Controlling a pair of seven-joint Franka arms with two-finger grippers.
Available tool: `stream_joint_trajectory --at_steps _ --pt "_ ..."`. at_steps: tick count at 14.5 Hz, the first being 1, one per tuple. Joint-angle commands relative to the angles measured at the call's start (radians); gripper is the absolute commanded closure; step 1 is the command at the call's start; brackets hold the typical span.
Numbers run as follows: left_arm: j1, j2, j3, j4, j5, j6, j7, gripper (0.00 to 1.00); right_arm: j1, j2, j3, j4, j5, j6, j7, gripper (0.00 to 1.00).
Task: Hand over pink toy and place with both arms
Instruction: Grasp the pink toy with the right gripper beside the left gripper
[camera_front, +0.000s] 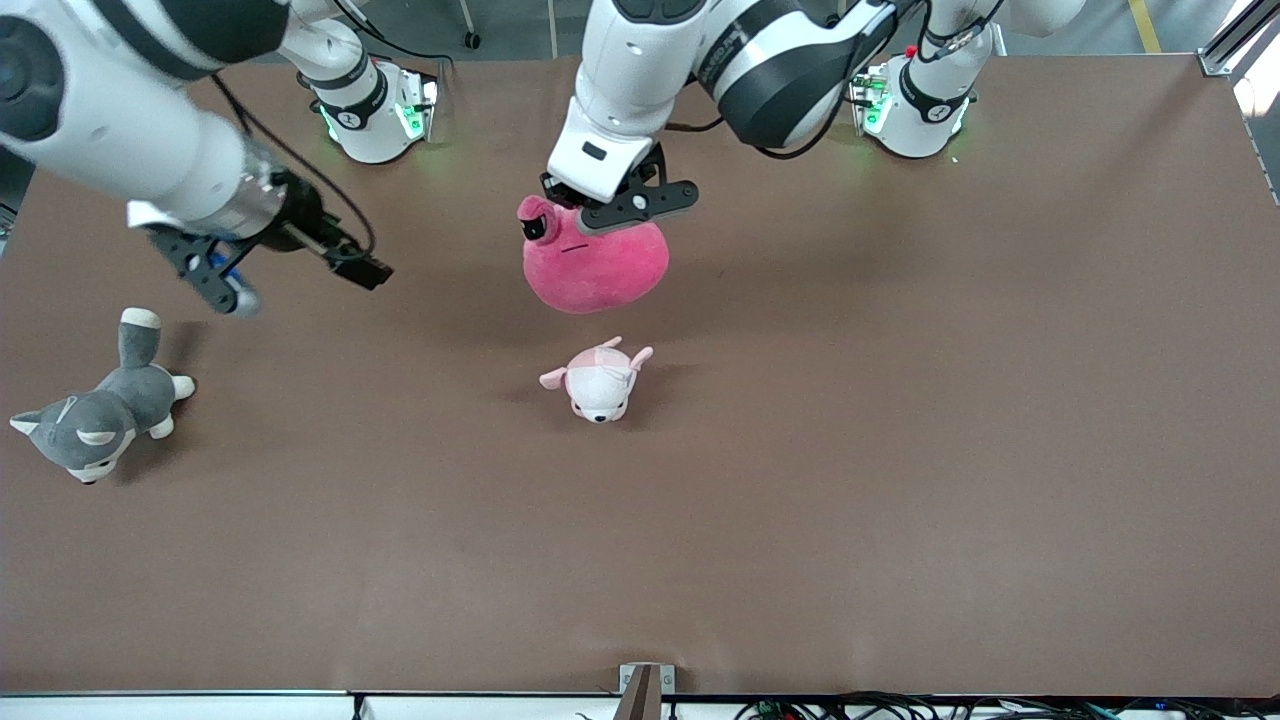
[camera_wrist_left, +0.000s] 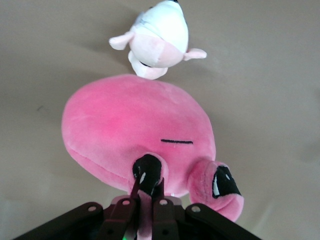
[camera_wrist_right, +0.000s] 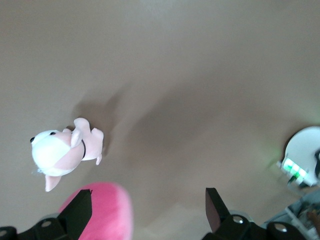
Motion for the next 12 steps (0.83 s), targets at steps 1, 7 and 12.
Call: stream_joint_trajectory --at_steps 1,7,12 --pt "-0.025 0.013 0.021 0.033 -0.005 0.010 -0.016 1.00 0.085 -0.038 -0.011 -0.035 0.032 0.030 0.173 0.00" --pt "-0.023 0.013 0.021 0.032 -0.006 0.011 -0.014 1.00 0.237 -0.067 -0.011 -0.173 0.044 0.228 0.366 0.00" --pt "-0.023 0.012 0.021 0.032 -0.005 0.011 -0.014 1.00 0.297 -0.069 -0.011 -0.240 0.041 0.319 0.406 0.00"
